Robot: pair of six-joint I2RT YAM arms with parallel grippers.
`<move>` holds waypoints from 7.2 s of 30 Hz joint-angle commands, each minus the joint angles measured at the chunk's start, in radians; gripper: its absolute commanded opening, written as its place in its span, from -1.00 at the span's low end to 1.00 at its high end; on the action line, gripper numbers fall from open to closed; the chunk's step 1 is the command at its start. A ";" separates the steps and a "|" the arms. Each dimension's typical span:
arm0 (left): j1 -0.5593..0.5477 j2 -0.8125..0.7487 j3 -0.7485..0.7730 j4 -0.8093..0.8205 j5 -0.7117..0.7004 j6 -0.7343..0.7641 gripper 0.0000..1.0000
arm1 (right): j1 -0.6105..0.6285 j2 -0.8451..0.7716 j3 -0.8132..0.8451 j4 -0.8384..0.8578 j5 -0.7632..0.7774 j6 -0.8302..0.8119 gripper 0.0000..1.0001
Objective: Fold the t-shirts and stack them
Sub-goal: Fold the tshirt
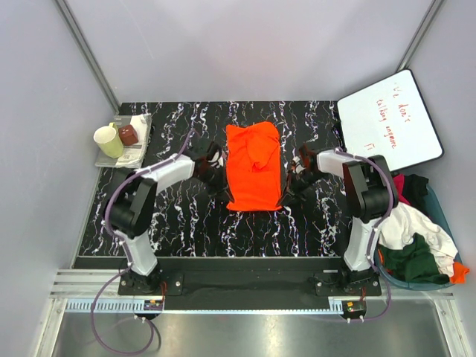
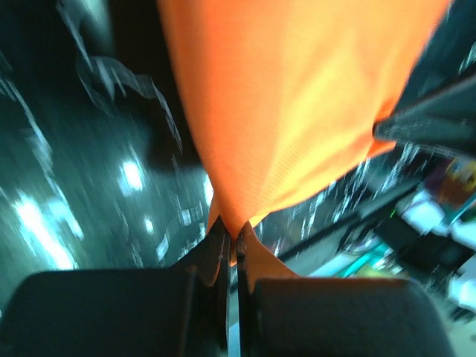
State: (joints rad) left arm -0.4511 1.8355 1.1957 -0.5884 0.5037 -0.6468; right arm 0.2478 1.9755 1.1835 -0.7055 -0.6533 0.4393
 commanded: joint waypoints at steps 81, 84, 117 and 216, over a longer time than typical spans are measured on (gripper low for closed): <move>0.226 0.481 0.905 -0.030 0.021 0.029 -1.00 | 0.001 0.257 0.918 0.098 0.118 0.079 0.95; 0.223 0.565 1.011 -0.025 0.050 -0.002 -1.00 | -0.008 0.220 0.851 0.093 0.124 0.061 0.96; 0.203 0.573 0.985 0.213 0.186 -0.226 -1.00 | -0.030 0.608 1.312 0.015 -0.067 0.134 -1.00; 0.189 0.461 0.360 0.233 0.200 -0.195 -1.00 | -0.048 0.655 1.332 -0.069 0.090 0.002 0.20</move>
State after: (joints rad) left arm -0.2668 2.2620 1.5261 -0.3450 0.7300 -0.8467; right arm 0.1944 2.6221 2.4653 -0.7830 -0.5426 0.4252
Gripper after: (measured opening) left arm 0.005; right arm 0.607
